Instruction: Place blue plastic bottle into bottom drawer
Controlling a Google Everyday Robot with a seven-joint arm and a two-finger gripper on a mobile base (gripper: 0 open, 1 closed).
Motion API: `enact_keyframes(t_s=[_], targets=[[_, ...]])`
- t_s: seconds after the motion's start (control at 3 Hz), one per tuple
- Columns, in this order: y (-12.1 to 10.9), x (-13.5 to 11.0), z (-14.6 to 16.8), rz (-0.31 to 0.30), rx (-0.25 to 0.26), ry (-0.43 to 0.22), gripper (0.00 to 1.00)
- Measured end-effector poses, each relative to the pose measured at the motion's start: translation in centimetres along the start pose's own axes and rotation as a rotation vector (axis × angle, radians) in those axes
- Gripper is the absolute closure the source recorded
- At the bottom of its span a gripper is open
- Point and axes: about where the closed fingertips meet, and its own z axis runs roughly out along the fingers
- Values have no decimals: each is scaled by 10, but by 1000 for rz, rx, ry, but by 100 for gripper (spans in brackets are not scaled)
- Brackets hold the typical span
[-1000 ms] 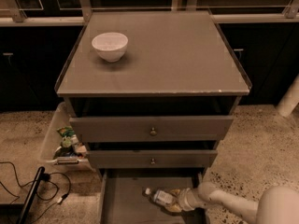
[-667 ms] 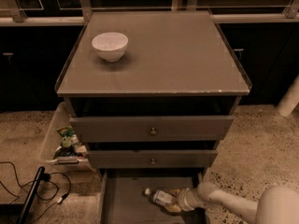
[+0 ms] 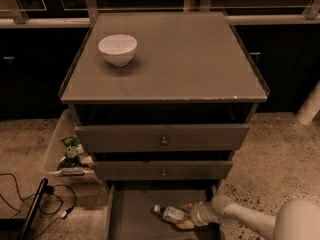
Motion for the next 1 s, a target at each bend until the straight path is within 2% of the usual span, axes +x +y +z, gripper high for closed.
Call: enact_keyframes(t_s=[0.33,0.67,1.0], targets=[[0,0,0,0,0,0,13],[0,0,0,0,0,0,0],[0,0,0,0,0,0,0]])
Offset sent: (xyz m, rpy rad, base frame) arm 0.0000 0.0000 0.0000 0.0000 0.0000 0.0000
